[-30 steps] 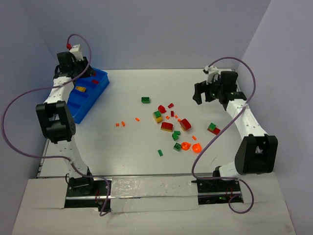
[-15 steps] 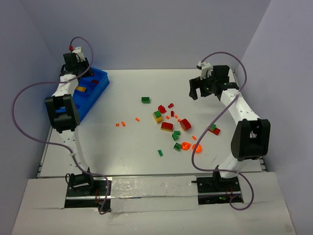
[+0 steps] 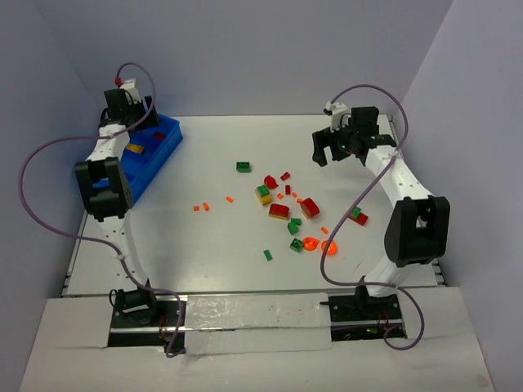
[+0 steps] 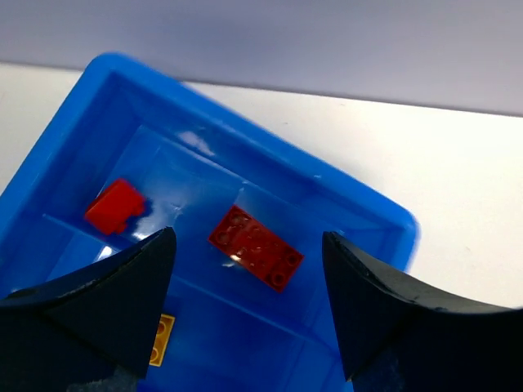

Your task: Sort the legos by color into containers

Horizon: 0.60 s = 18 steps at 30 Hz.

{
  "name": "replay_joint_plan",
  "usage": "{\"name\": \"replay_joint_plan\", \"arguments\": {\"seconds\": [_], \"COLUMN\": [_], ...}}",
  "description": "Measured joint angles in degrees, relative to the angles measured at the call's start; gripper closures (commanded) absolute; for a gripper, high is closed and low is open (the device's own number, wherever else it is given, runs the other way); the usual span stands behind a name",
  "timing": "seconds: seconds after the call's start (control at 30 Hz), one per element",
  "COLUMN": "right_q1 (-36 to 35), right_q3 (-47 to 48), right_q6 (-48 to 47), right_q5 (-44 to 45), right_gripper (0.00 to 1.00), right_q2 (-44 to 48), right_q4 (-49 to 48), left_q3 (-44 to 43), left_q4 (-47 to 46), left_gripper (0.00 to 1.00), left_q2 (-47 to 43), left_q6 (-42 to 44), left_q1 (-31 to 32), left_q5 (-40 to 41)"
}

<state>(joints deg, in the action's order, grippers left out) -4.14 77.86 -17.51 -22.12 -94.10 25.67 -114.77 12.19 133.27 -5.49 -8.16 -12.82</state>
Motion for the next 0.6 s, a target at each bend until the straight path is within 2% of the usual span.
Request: {"name": "replay_joint_plan", "arguments": {"seconds": [0.13,0.27,0.47,0.6], "right_q1": [-0.4,-0.5,-0.5,-0.5], "right_q3": [-2.0,-2.4,-2.4,-2.3], "right_q6": [0.0,0.0,-0.2,-0.2], "right_q5": [-0.2,-0.6,-1.5,-1.8], "right_gripper": [0.0,0.0,0.0,0.0], "right_q2": [0.8,1.0,1.0,1.0], "right_q4": [-0.1,0.2,1.2,2.2], "left_q3": [4.8,4.4,4.5,1.4], "left_q4": [3.2,13.6,23.2,27.3], "left_gripper": [0.16,0.17,0.15,0.12], "left_q2": [-6.6,-12.3,-13.2,-7.6], "left_q6": [10.0,23.8,38.9,43.4], "left_q1": [0.6,6.3,21.1,25.9], "left_q5": [-12.0,-21.8,-27.5,-29.3]}}
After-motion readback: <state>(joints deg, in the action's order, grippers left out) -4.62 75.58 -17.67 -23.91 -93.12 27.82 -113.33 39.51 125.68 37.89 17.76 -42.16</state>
